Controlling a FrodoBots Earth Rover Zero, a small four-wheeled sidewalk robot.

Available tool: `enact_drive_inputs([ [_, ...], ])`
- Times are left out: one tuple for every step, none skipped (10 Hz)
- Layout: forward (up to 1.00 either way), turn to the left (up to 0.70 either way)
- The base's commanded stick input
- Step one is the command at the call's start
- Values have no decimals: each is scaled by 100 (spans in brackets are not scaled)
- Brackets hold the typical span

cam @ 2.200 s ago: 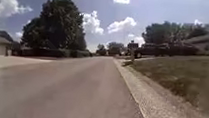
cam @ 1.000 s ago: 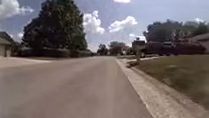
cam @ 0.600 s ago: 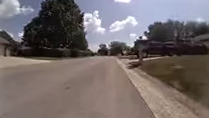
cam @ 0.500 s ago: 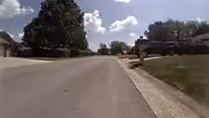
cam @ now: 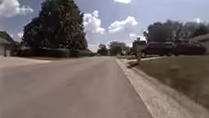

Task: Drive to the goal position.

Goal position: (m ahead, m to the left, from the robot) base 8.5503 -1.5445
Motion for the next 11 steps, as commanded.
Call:
enact_drive_inputs([
  [70, 0],
  [70, 0],
  [70, 0],
  [70, 0],
  [70, 0],
  [70, 0],
  [70, 0],
  [70, 0],
  [70, 0],
  [70, 0],
  [70, 0],
])
